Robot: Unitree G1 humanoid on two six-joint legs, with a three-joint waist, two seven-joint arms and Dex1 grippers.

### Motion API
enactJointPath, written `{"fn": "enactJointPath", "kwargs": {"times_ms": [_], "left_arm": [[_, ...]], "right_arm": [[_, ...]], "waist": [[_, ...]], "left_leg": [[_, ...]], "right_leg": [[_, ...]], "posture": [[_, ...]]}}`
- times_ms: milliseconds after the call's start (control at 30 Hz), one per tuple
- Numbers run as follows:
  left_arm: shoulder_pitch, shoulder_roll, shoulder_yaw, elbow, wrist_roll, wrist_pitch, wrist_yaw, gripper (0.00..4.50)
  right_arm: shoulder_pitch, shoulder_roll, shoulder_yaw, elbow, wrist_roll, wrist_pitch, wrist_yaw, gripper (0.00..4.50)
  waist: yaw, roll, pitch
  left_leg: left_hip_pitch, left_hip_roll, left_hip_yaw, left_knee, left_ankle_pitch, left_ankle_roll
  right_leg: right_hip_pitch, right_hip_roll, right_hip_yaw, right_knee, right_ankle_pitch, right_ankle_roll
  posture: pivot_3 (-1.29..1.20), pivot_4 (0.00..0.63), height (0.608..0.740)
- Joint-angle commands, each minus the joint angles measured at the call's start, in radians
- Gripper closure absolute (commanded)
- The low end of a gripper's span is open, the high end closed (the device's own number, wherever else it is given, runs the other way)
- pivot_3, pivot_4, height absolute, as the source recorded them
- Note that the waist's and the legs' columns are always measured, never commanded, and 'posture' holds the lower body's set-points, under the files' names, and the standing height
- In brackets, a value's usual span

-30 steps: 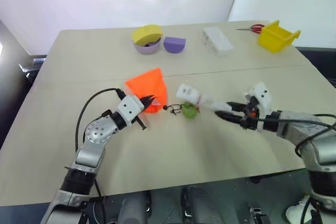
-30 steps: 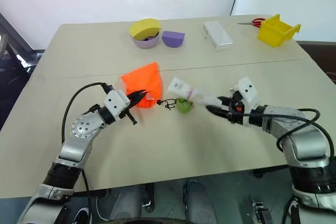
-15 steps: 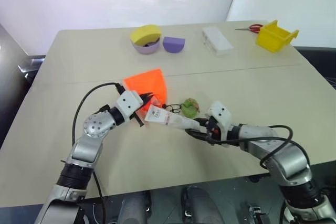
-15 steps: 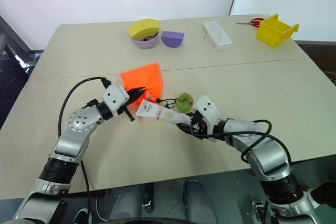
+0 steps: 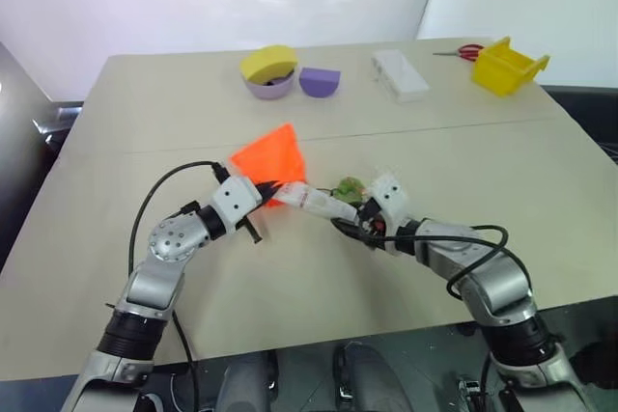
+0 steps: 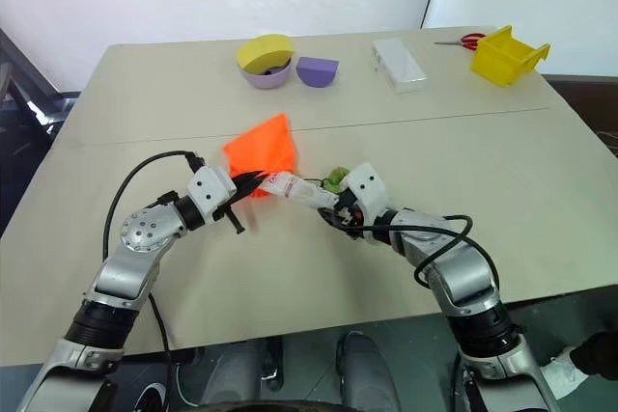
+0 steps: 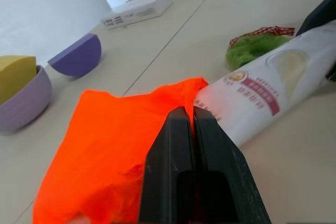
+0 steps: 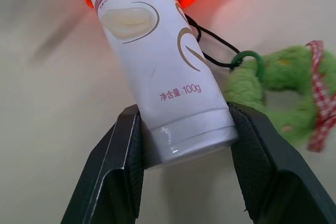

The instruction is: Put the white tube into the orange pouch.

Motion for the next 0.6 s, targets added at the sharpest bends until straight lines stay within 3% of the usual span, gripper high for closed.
{"fn": "enactJointPath", "kwargs": {"times_ms": [33, 300, 600], "left_arm": [[-0.001, -0.004, -0.006, -0.024, 0.006, -0.005, 0.007, 4.50], [0.007, -0.014, -0.001, -0.014, 0.012, 0.007, 0.028, 4.50], [-0.010, -0.043, -0.007, 0.009, 0.015, -0.002, 0.043, 4.50]], "right_arm": [[-0.066, 0.106, 0.014, -0.017, -0.007, 0.034, -0.091, 2.72], [-0.141, 0.209, 0.057, 0.095, -0.118, 0.053, -0.225, 2.72], [-0.249, 0.353, 0.068, 0.228, -0.133, 0.117, -0.283, 2.72]], "waist": [[-0.001, 0.000, 0.000], [0.003, 0.000, 0.000], [-0.002, 0.000, 0.000]], "left_leg": [[0.000, 0.000, 0.000, 0.000, 0.000, 0.000], [-0.003, -0.001, 0.001, 0.000, 0.000, 0.000], [-0.004, 0.000, 0.002, 0.000, 0.000, 0.000]], "right_leg": [[-0.001, 0.000, 0.000, 0.000, 0.000, 0.000], [-0.003, -0.001, 0.000, 0.001, 0.001, 0.001], [-0.006, 0.002, 0.000, 0.004, 0.002, 0.003]], "posture": [[0.00, 0.150, 0.740], [0.00, 0.150, 0.740], [0.00, 0.150, 0.740]]}}
